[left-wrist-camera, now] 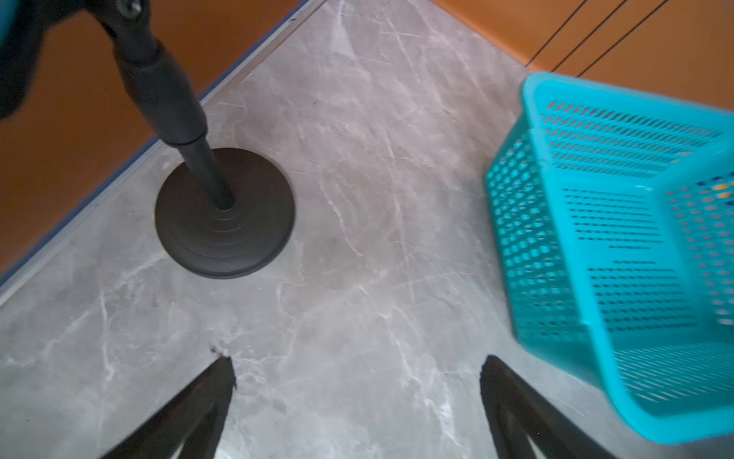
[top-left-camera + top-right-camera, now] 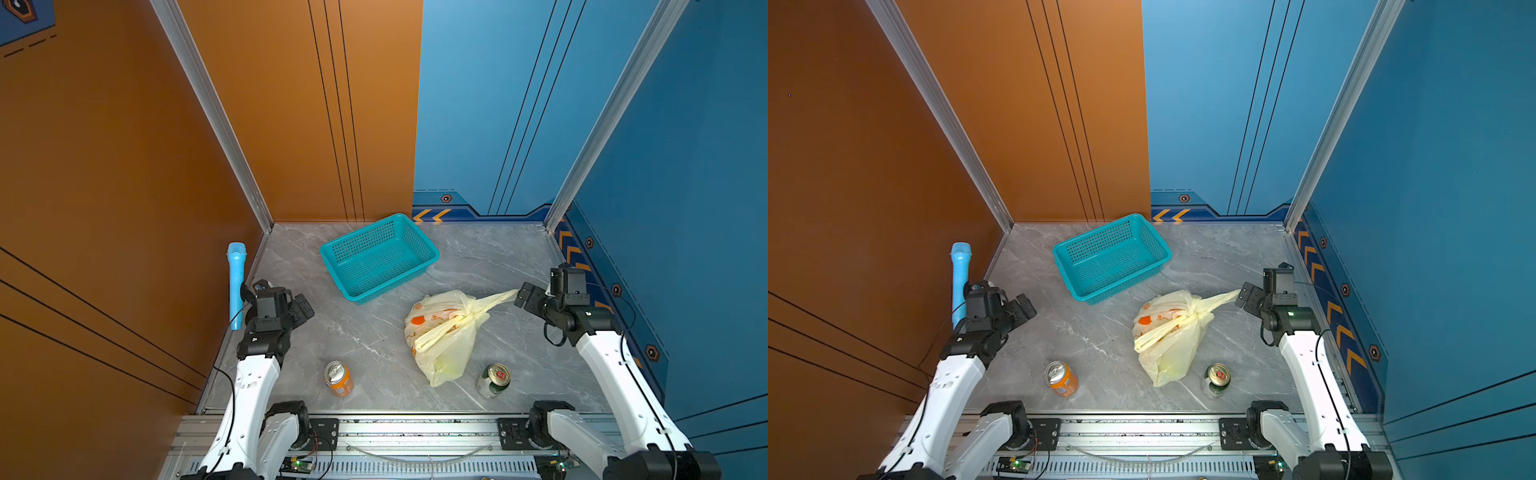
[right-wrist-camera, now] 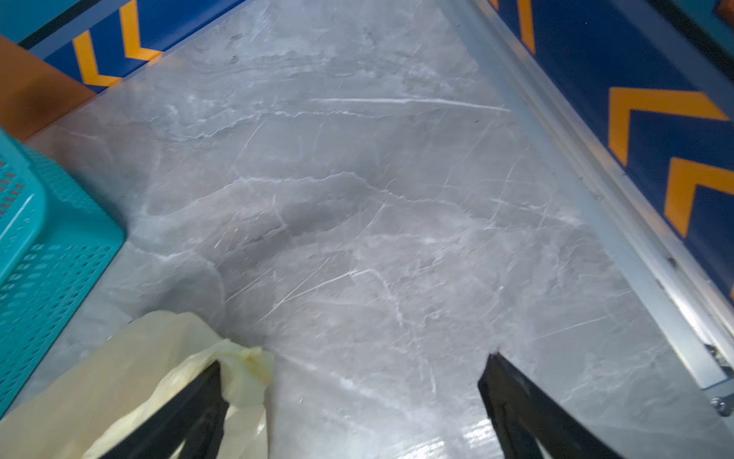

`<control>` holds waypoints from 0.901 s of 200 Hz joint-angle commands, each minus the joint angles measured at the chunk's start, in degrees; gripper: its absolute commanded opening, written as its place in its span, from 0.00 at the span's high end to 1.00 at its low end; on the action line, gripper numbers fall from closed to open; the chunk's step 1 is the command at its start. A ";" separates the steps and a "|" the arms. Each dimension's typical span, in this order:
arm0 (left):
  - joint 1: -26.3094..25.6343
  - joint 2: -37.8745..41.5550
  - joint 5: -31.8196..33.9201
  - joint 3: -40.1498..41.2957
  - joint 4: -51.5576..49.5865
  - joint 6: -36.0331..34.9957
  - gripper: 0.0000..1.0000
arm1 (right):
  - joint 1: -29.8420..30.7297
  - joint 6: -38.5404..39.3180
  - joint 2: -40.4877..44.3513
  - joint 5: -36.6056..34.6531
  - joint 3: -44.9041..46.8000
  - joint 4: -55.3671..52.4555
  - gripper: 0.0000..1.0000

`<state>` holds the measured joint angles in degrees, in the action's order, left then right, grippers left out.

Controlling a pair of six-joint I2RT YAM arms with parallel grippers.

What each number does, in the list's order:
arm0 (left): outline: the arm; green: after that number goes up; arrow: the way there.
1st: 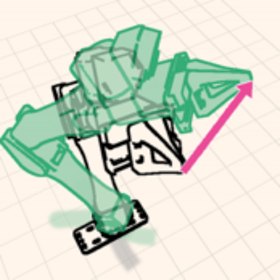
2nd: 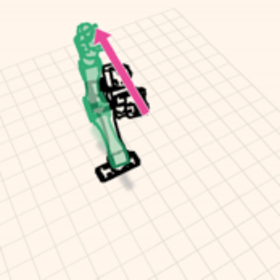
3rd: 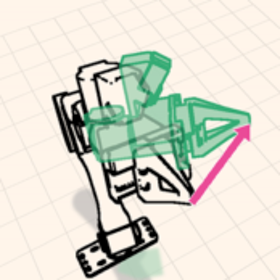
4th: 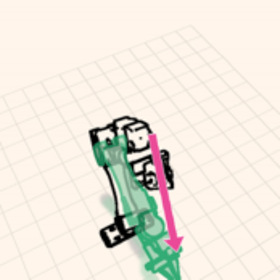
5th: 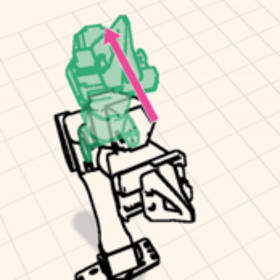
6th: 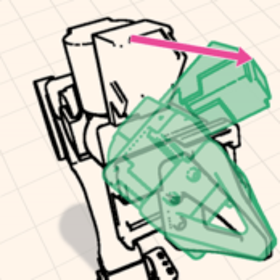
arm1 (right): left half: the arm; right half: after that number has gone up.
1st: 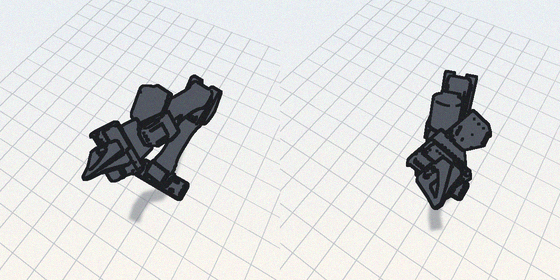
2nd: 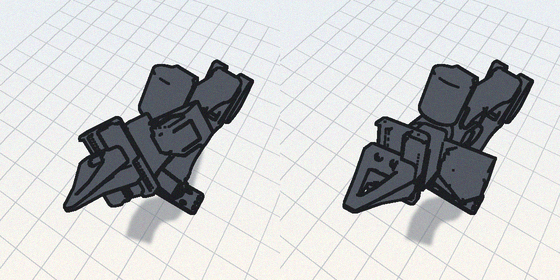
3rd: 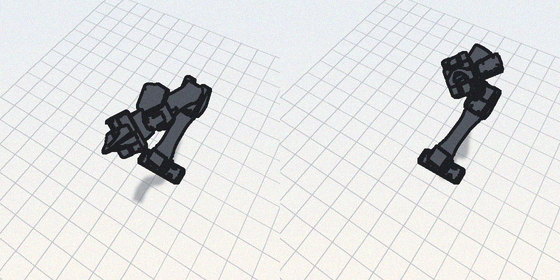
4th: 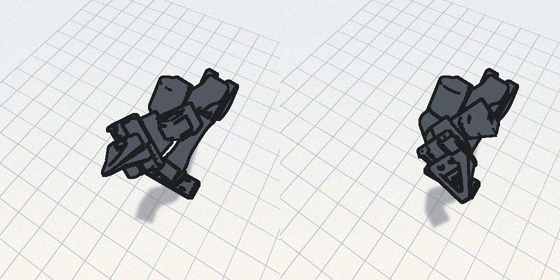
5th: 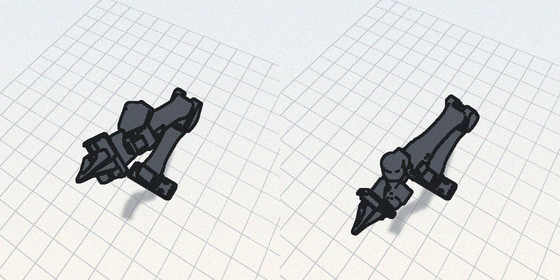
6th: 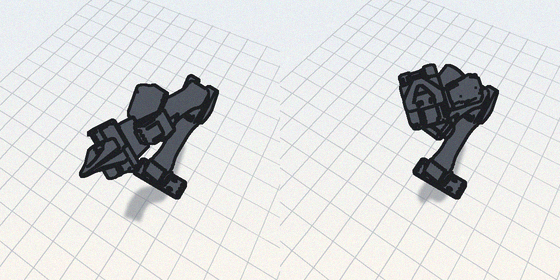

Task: Place the pears into plastic bags & tie knots
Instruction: Move the plastic bag to the center of the board.

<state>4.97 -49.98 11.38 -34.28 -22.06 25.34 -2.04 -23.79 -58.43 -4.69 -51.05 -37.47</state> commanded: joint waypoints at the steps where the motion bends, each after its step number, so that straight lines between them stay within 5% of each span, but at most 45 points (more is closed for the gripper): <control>1: -2.30 -0.97 12.55 5.25 10.55 -6.16 0.02 | -3.85 4.52 -1.62 -0.93 0.33 5.67 0.00; 25: -2.64 -1.60 13.68 10.10 19.17 -7.18 0.02 | -6.61 6.78 -2.23 24.68 1.10 10.53 0.18; 41: -2.94 -3.12 13.49 12.38 23.66 -7.74 0.02 | -4.61 2.63 -1.16 37.01 2.87 15.35 0.15; 55: -3.03 -5.12 13.88 12.79 25.04 -7.98 0.02 | -2.72 0.50 0.63 40.98 3.05 15.72 0.10; 69: -3.17 -6.43 14.52 12.82 25.29 -8.25 0.02 | -2.01 0.15 3.21 36.30 1.40 10.13 0.06; 86: -3.61 -7.69 14.94 14.00 28.90 -9.43 0.02 | -2.15 -0.51 7.35 19.75 1.92 5.12 0.04; 112: -4.50 -10.05 14.31 16.13 37.50 -12.56 0.02 | -4.80 2.01 11.80 0.63 9.01 12.25 0.01; 143: -4.88 -15.34 12.10 15.32 44.93 -16.29 0.02 | -9.11 3.76 4.43 -6.89 15.53 26.10 0.00; 180: -6.97 -25.40 10.02 11.17 53.43 -21.66 0.02 | -8.67 8.52 -7.51 -6.46 23.24 51.46 0.00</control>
<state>-0.38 -70.54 23.90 -19.81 22.57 9.04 -10.87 -18.96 -61.14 -7.55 -31.99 -6.42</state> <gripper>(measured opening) 0.976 0.998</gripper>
